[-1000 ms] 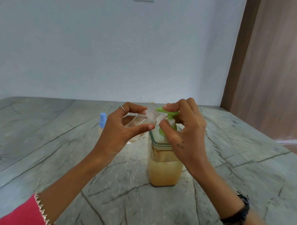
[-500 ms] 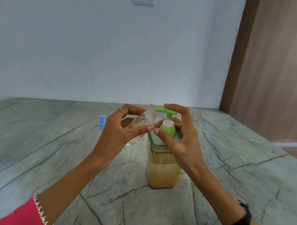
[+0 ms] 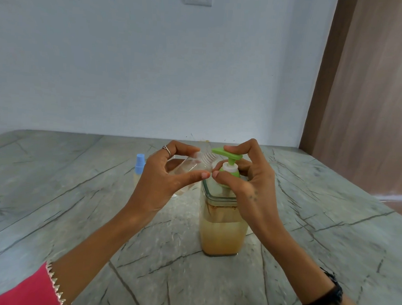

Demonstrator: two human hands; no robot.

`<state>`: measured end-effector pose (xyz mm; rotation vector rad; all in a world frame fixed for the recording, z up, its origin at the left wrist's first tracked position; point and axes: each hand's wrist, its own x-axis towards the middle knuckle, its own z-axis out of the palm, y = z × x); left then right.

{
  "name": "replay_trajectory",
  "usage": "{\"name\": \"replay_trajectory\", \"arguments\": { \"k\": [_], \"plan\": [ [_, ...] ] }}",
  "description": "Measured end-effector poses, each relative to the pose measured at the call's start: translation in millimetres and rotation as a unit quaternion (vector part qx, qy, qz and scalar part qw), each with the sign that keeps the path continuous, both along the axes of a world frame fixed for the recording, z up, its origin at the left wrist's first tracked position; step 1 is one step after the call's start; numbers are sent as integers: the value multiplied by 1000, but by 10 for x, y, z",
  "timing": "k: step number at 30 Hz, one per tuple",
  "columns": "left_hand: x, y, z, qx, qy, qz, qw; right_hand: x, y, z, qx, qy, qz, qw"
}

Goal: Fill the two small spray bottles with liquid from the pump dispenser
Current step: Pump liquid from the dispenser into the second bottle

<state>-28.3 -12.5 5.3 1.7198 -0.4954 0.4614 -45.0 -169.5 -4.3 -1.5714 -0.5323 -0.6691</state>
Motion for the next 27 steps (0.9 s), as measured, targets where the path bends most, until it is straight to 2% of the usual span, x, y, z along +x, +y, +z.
{"name": "replay_trajectory", "arguments": {
  "k": [4,17,27],
  "plan": [
    [-1,-2,-10,2,-3,7,1000,6,13,15,0,16,-8,1000],
    [5,-13,1,-2,-22,24,999,21,6,-53,-17,-28,7,999],
    [8,-24,1,-2,-35,16,999,12,26,23,3,0,-17,1000]
  ]
}}
